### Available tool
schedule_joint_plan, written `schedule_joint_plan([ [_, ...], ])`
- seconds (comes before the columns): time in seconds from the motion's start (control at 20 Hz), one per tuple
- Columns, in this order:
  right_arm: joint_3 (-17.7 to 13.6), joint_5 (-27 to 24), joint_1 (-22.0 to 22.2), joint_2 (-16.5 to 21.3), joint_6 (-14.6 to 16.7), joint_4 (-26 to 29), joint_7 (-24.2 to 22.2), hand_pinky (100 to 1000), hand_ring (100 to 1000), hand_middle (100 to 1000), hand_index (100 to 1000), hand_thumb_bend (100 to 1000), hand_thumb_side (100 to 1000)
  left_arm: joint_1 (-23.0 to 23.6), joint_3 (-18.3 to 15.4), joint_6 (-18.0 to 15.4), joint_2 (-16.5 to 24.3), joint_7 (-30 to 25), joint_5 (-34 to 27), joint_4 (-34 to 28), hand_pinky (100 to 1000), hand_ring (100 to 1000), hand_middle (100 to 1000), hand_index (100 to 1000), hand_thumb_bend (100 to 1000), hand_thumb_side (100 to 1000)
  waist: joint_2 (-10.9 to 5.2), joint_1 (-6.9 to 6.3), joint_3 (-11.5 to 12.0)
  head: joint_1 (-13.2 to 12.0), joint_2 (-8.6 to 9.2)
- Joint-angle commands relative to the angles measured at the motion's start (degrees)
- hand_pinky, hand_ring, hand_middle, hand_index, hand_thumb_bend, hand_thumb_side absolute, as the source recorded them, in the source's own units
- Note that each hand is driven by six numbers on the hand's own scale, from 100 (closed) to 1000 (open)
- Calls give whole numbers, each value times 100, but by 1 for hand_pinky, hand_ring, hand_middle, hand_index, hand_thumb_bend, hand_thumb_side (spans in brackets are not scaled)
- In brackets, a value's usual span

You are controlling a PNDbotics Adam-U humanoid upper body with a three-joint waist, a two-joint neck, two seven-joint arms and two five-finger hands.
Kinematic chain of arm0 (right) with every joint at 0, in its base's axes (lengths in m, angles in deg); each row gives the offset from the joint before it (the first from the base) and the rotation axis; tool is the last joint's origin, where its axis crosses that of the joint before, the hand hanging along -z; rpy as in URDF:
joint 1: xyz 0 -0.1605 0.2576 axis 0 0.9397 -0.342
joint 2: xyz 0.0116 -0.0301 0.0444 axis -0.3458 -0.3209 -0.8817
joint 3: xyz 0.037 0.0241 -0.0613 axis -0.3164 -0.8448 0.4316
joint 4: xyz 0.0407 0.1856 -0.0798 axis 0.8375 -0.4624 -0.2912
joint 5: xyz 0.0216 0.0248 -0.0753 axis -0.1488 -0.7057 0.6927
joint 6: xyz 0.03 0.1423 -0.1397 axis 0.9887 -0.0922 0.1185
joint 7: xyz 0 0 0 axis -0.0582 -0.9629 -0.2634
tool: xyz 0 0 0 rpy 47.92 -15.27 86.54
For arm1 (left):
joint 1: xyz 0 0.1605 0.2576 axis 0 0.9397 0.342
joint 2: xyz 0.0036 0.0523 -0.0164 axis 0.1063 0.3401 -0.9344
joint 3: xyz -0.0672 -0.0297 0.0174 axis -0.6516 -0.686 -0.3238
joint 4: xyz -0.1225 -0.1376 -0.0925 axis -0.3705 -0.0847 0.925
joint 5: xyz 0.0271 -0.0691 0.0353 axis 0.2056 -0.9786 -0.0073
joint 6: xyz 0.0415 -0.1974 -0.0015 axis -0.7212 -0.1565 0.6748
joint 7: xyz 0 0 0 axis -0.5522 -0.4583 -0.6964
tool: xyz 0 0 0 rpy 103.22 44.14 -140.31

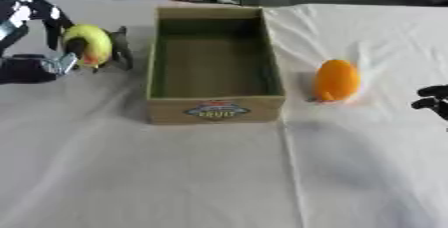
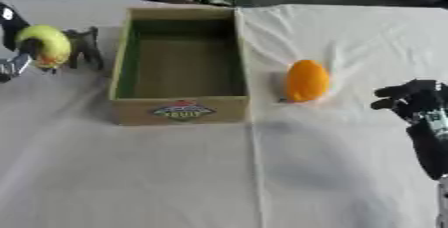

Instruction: Pick up objects on the table and place them in the box.

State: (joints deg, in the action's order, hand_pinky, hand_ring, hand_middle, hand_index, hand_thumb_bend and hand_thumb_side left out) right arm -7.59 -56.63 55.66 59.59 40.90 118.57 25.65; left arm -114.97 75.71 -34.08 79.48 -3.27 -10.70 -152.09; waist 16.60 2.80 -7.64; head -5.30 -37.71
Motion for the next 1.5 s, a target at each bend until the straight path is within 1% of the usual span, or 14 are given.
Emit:
schedule_joint_plan([
  [0.05,35,-19,-32,83,17,65,-61,615,682,523,642,100,415,-413,211,-107,63,-236,11,236,560,369,290,524,100,259,-120,-9,-39,-75,70],
  [0.25,112,-52,-48,85,21,79,-134,615,682,523,642,100,413,-940,533,-358,-231,-614,213,793,569,393,316,542,100,263,-116,-14,-147,-168,77],
  [0.45,222,-100,-91,61,-5,81,-236,616,683,524,642,100,412,-1296,725,-587,-612,-832,374,1262,576,418,342,558,100,263,-118,-9,-284,-270,96],
  [0.65,306,-137,-121,32,-43,72,-325,616,683,524,642,100,413,-1453,830,-692,-893,-922,477,1593,586,448,376,582,100,265,-125,-9,-402,-331,107],
  [0.75,320,-143,-130,24,-54,68,-345,616,683,524,642,100,413,-1477,869,-734,-977,-953,516,1671,600,488,423,615,100,268,-125,-14,-427,-350,106],
  [0.8,325,-144,-135,21,-60,67,-352,616,683,524,642,100,413,-1480,897,-758,-1011,-975,527,1681,616,527,467,650,146,270,-124,-18,-436,-355,107],
  [0.85,329,-143,-139,20,-66,66,-357,616,683,524,642,100,414,-1473,933,-805,-1032,-1020,535,1659,631,557,500,679,266,272,-122,-22,-443,-355,108],
  [0.9,330,-142,-143,19,-70,65,-359,616,683,524,642,100,414,-1463,958,-851,-1042,-1068,535,1628,662,611,557,723,401,265,-120,-26,-447,-356,110],
  [0.95,329,-141,-148,18,-74,65,-360,616,683,524,642,100,414,-1444,985,-910,-1050,-1130,519,1578,683,649,601,751,453,256,-117,-31,-449,-356,115],
  [1.05,328,-137,-154,18,-82,65,-362,616,684,524,642,100,415,-1417,998,-989,-1048,-1219,465,1474,722,713,687,790,521,247,-111,-37,-449,-356,120],
  [1.15,330,-134,-163,14,-86,65,-368,616,684,524,642,100,415,-1384,973,-1034,-1018,-1235,412,1334,736,735,725,804,528,236,-103,-40,-446,-359,126],
  [1.25,324,-128,-173,14,-92,62,-368,616,684,524,642,100,415,-1340,899,-1025,-952,-1173,314,1158,753,755,754,815,509,220,-94,-45,-433,-369,142],
  [1.35,311,-121,-186,25,-95,60,-360,616,684,524,642,100,414,-1272,733,-939,-802,-1007,129,869,746,743,740,810,472,207,-89,-56,-403,-386,152],
  [1.5,288,-112,-195,56,-94,59,-341,616,685,524,642,100,414,-1108,382,-693,-459,-667,-223,363,728,698,678,794,429,189,-90,-85,-352,-403,179],
])
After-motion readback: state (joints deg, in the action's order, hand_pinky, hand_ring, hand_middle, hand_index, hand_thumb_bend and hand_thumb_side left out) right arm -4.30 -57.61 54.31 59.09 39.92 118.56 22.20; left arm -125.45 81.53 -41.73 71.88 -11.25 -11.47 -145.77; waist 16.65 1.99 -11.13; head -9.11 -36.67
